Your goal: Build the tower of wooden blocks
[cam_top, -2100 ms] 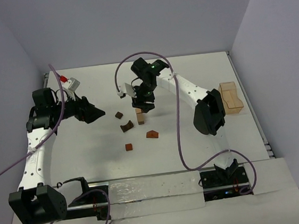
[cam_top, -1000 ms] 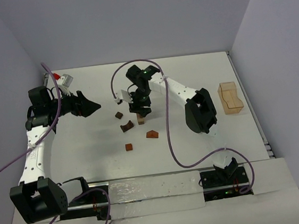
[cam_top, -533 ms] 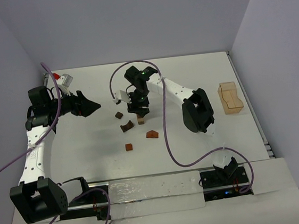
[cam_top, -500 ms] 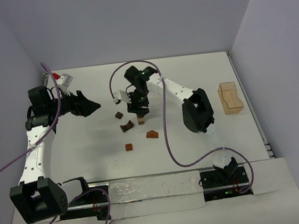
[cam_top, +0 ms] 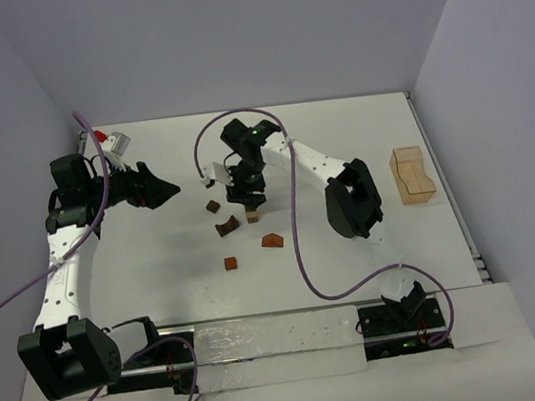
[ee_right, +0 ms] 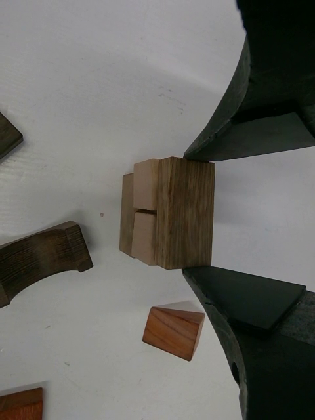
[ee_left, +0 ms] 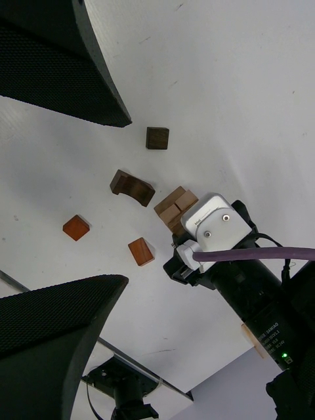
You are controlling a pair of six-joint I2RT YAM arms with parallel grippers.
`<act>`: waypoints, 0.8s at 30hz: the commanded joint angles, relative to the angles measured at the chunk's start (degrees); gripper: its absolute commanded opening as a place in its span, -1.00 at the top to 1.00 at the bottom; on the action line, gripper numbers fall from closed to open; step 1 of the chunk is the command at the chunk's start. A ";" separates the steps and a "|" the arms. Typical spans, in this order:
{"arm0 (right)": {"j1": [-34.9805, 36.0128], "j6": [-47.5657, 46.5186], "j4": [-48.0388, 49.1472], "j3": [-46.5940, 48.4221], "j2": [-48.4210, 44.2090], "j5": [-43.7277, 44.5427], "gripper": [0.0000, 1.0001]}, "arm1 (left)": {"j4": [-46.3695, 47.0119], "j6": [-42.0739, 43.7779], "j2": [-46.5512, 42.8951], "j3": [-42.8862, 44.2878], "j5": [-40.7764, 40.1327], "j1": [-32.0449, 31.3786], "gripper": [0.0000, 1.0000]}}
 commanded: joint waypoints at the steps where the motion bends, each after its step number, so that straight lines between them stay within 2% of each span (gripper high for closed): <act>1: 0.71 -0.09 0.58 2.55 0.37 0.56 0.18 | 2.69 -0.72 -1.23 0.89 0.05 0.45 -0.98; 6: 0.76 -0.27 1.19 1.40 0.03 1.17 -0.05 | 2.52 -0.57 -1.35 0.98 0.08 0.45 -0.98; 13: 1.00 0.11 2.15 0.59 -0.24 1.53 -0.51 | 2.47 -0.34 -1.37 0.80 0.16 0.45 -0.99; 18: 1.19 0.17 2.37 0.42 -0.70 1.18 -0.55 | 2.40 -0.28 -1.61 0.80 -0.02 0.52 -0.98; 24: 1.44 -0.18 2.19 0.24 -1.12 1.00 -0.49 | 2.40 -0.28 -1.79 0.80 -0.27 0.45 -0.99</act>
